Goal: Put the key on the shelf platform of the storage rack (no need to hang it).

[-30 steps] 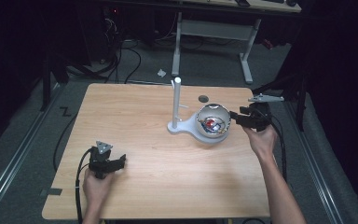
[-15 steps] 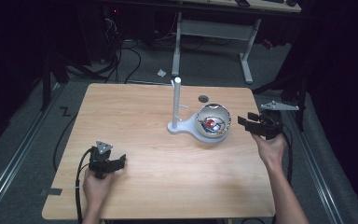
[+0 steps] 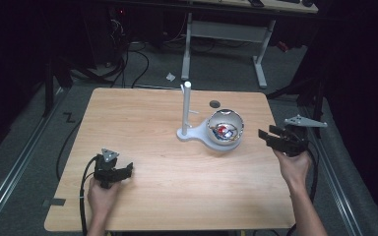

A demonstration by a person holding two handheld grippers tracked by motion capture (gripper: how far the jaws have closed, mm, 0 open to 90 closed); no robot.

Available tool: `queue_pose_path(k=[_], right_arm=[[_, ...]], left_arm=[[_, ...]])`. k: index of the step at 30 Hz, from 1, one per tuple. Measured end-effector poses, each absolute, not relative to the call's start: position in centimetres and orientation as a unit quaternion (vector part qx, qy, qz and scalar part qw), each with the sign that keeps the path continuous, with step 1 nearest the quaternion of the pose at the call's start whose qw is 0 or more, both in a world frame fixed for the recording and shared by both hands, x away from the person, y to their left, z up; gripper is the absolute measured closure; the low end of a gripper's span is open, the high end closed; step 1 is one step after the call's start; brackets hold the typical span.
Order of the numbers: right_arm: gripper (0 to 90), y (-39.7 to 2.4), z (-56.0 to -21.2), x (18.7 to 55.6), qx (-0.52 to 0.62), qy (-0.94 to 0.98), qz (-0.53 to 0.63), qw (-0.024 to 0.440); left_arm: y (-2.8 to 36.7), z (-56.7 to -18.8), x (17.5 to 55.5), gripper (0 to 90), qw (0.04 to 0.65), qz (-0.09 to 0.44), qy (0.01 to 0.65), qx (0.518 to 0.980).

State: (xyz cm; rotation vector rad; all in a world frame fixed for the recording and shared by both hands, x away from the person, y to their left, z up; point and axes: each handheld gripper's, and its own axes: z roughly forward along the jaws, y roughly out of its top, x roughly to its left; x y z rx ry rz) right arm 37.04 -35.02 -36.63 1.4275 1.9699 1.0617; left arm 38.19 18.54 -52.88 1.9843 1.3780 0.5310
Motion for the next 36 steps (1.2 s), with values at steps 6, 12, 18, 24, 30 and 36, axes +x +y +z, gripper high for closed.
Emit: queue_pose_path(k=[6,12,18,24,30,36], right_arm=[[49.4,-35.8,-36.8,35.6,0.527,0.712,0.395,0.242],[49.3,-36.2,-37.1,34.4,0.531,0.706,0.402,0.243],[49.3,-36.3,-37.4,33.5,0.531,0.703,0.406,0.243],[49.0,-36.4,-37.8,32.9,0.533,0.7,0.409,0.243],[48.7,-36.1,-38.4,32.5,0.532,0.7,0.412,0.238],[48.6,-35.9,-38.9,32.3,0.533,0.699,0.417,0.233]], left_arm=[[18.5,-52.9,38.2,22.9,0.326,0.203,0.526,0.759],[18.5,-52.9,38.2,22.9,0.326,0.203,0.526,0.759],[18.5,-52.9,38.2,22.9,0.327,0.204,0.526,0.758],[18.5,-52.9,38.2,22.8,0.327,0.204,0.526,0.758],[18.5,-52.9,38.2,22.8,0.326,0.204,0.526,0.759],[18.5,-52.9,38.2,22.8,0.327,0.204,0.526,0.758]])
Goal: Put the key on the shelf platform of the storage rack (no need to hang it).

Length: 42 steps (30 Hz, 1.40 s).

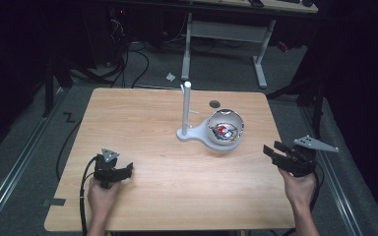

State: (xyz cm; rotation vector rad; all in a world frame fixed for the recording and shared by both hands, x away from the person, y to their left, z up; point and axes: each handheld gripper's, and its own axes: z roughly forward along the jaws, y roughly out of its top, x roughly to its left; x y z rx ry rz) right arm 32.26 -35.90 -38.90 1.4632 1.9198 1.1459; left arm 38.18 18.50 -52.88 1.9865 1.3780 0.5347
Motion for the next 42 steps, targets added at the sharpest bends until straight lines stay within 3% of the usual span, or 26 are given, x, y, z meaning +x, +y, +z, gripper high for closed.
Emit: queue_pose_path(k=[42], right_arm=[[48.5,-34.3,-43.0,32.2,0.54,0.705,0.409,0.21]], left_arm=[[18.5,-52.9,38.2,22.8,0.327,0.204,0.526,0.758]])
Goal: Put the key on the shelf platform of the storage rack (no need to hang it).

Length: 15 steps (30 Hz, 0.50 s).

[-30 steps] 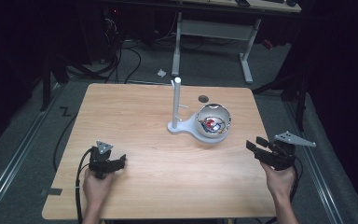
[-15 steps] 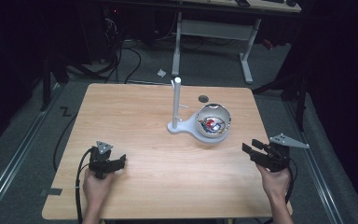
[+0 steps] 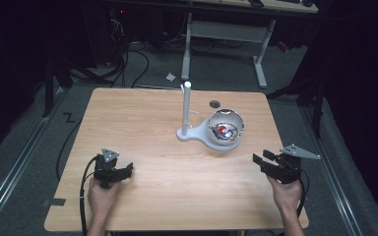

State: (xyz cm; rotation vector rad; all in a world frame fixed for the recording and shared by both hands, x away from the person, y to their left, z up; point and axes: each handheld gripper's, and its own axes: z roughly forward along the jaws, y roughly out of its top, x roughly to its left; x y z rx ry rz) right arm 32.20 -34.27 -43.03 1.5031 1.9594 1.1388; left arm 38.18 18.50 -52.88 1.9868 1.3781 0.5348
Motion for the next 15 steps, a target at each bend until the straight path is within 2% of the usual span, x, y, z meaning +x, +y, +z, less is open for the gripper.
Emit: queue_pose_path(k=[15], right_arm=[[48.5,-33.8,-44.8,32.4,0.548,0.706,0.402,0.199]], left_arm=[[18.5,-52.9,38.2,22.8,0.327,0.204,0.526,0.758]])
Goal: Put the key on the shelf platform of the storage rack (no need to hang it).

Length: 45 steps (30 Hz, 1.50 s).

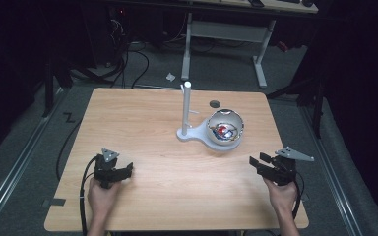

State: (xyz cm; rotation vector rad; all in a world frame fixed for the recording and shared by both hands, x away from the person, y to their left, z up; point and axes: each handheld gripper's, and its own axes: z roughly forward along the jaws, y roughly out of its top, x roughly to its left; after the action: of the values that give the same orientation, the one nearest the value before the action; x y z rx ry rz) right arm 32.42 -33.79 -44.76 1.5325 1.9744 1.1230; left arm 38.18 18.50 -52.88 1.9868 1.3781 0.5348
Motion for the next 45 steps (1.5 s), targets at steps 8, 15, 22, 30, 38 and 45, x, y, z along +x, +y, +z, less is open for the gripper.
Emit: queue_pose_path(k=[8,15,22,30,38,45], right_arm=[[48.5,-33.5,-45.8,32.7,0.55,0.707,0.398,0.195],[48.2,-33.4,-46.6,32.9,0.553,0.709,0.393,0.191],[47.6,-33.3,-47.6,33.1,0.56,0.712,0.379,0.187],[46.6,-33.5,-48.6,33.4,0.566,0.713,0.368,0.19],[43.6,-33.8,-49.7,33.8,0.574,0.71,0.354,0.205],[43.6,-34.2,-50.5,34.1,0.583,0.706,0.344,0.21]], left_arm=[[18.5,-52.9,38.2,22.8,0.326,0.204,0.526,0.758],[18.5,-52.9,38.2,22.8,0.327,0.204,0.526,0.758],[18.5,-52.9,38.2,22.8,0.327,0.204,0.526,0.758],[18.5,-52.9,38.2,22.8,0.326,0.204,0.526,0.758],[18.5,-52.9,38.2,22.8,0.326,0.204,0.526,0.758],[18.5,-52.9,38.2,22.8,0.326,0.204,0.526,0.758]])
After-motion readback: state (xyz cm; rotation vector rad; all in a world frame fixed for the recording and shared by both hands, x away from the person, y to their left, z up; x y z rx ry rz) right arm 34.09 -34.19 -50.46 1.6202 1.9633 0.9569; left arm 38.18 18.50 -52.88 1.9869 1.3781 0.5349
